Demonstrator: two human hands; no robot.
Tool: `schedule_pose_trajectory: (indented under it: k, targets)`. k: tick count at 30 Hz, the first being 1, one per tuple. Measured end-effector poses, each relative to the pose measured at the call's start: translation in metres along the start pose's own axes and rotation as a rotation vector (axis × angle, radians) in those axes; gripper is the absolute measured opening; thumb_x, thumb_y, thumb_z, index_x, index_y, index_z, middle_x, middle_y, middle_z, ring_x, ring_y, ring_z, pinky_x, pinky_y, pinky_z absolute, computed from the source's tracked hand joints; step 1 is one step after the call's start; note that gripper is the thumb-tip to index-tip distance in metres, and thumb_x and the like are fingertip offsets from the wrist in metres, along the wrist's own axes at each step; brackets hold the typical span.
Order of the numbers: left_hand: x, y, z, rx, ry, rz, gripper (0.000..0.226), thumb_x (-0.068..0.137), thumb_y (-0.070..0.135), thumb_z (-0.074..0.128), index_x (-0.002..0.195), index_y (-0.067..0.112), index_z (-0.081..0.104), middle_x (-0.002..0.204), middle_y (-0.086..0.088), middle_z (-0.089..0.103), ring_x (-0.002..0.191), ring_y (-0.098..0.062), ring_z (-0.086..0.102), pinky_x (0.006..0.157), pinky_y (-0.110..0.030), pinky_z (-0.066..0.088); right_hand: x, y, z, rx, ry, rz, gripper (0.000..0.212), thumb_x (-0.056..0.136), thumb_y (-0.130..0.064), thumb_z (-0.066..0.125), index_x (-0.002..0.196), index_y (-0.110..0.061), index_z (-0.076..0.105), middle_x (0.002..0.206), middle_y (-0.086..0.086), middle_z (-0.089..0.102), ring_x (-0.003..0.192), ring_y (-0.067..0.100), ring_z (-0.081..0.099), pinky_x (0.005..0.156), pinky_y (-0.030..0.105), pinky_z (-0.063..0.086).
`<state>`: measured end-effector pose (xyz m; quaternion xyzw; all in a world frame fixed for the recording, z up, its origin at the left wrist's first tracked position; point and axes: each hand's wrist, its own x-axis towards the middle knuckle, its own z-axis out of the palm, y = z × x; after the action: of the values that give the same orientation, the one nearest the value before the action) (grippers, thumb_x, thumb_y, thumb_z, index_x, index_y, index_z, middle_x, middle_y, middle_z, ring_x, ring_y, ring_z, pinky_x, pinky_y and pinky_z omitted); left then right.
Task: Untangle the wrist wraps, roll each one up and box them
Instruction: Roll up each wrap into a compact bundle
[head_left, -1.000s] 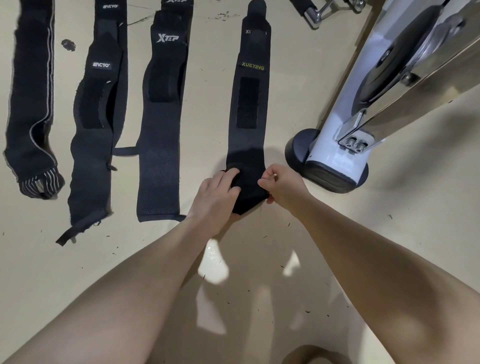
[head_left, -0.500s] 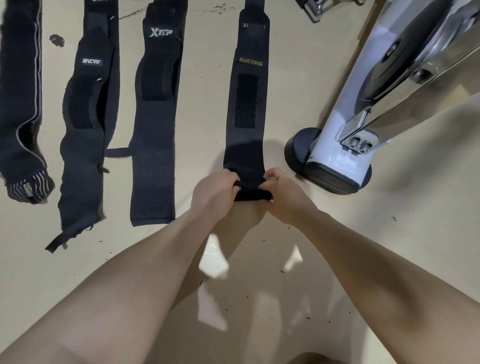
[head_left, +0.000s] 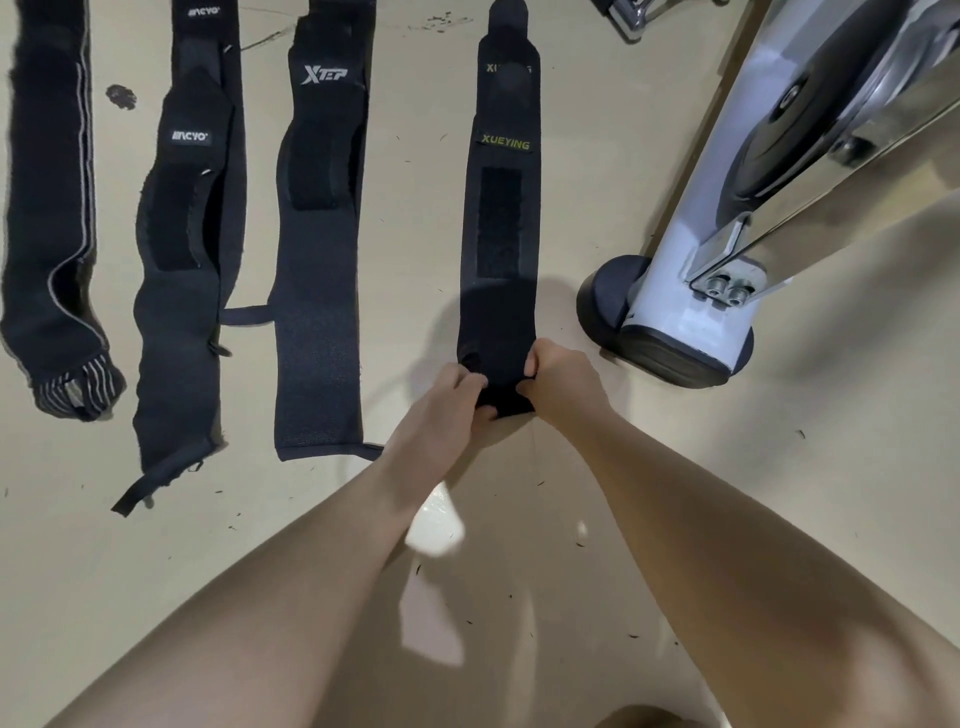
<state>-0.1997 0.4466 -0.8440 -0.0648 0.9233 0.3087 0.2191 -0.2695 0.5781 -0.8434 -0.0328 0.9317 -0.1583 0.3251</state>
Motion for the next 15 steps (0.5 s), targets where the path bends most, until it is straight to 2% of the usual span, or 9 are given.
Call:
schedule_pose_trajectory:
  k: [3, 6, 8, 9, 10, 12, 15]
  targets:
    - [0.0, 0.003, 0.002, -0.02, -0.005, -0.045, 0.015, 0.097, 0.037, 0.034, 0.104, 0.025, 0.039, 0.092, -0.002, 0.059, 0.087, -0.024, 0.058, 0.076, -0.037, 0.042, 0.003, -0.006, 0.001, 0.059, 0.063, 0.038, 0.014, 0.089, -0.011, 0.054, 0.102, -0.011, 0.05, 0.112, 0.014, 0.049, 0.079, 0.025, 0.047, 0.068, 0.033, 0.04]
    - [0.002, 0.003, 0.003, -0.113, 0.048, -0.069, 0.01, 0.097, 0.034, 0.034, 0.106, 0.03, 0.036, 0.088, -0.002, 0.059, 0.079, -0.021, 0.055, 0.067, -0.035, 0.038, -0.003, -0.003, 0.004, 0.241, 0.116, -0.053, 0.003, 0.088, -0.012, 0.042, 0.089, -0.014, 0.042, 0.082, 0.01, 0.053, 0.073, 0.025, 0.051, 0.063, 0.037, 0.039]
    - [0.007, -0.001, 0.005, -0.103, 0.053, -0.04, 0.01, 0.094, 0.03, 0.036, 0.102, 0.037, 0.036, 0.081, -0.006, 0.059, 0.071, -0.022, 0.054, 0.064, -0.035, 0.039, -0.008, 0.004, 0.003, 0.133, 0.094, -0.227, 0.008, 0.09, -0.009, 0.042, 0.083, -0.013, 0.043, 0.077, 0.005, 0.047, 0.067, 0.019, 0.046, 0.06, 0.029, 0.036]
    - [0.01, -0.003, 0.006, -0.09, 0.05, -0.023, 0.012, 0.093, 0.028, 0.036, 0.099, 0.038, 0.037, 0.077, -0.006, 0.057, 0.069, -0.023, 0.053, 0.063, -0.035, 0.039, -0.008, 0.009, 0.002, 0.044, 0.055, -0.297, 0.01, 0.094, -0.012, 0.044, 0.085, -0.012, 0.049, 0.082, 0.004, 0.046, 0.071, 0.018, 0.046, 0.062, 0.026, 0.037]
    - [0.015, -0.004, 0.006, -0.075, 0.048, 0.011, 0.011, 0.092, 0.025, 0.035, 0.096, 0.035, 0.039, 0.076, -0.005, 0.054, 0.07, -0.024, 0.051, 0.063, -0.036, 0.039, -0.009, 0.012, 0.0, -0.159, 0.048, -0.371, 0.015, 0.097, -0.019, 0.044, 0.091, -0.011, 0.056, 0.092, 0.003, 0.047, 0.079, 0.018, 0.048, 0.068, 0.026, 0.038]
    - [0.022, -0.005, 0.001, -0.078, -0.045, -0.011, 0.009, 0.094, 0.018, 0.038, 0.094, 0.022, 0.046, 0.086, -0.002, 0.049, 0.076, -0.022, 0.047, 0.067, -0.036, 0.036, -0.008, 0.018, 0.0, -0.461, 0.086, -0.471, 0.023, 0.097, -0.029, 0.045, 0.107, -0.012, 0.058, 0.11, 0.001, 0.049, 0.097, 0.021, 0.049, 0.079, 0.03, 0.037]
    - [0.024, -0.005, -0.009, 0.097, -0.013, 0.031, 0.021, 0.098, 0.014, 0.043, 0.111, 0.009, 0.058, 0.108, -0.003, 0.055, 0.085, -0.022, 0.053, 0.077, -0.034, 0.045, -0.009, 0.017, -0.008, -0.419, 0.05, -0.467, 0.023, 0.094, -0.022, 0.047, 0.114, -0.015, 0.056, 0.114, 0.003, 0.054, 0.099, 0.023, 0.053, 0.074, 0.03, 0.038]
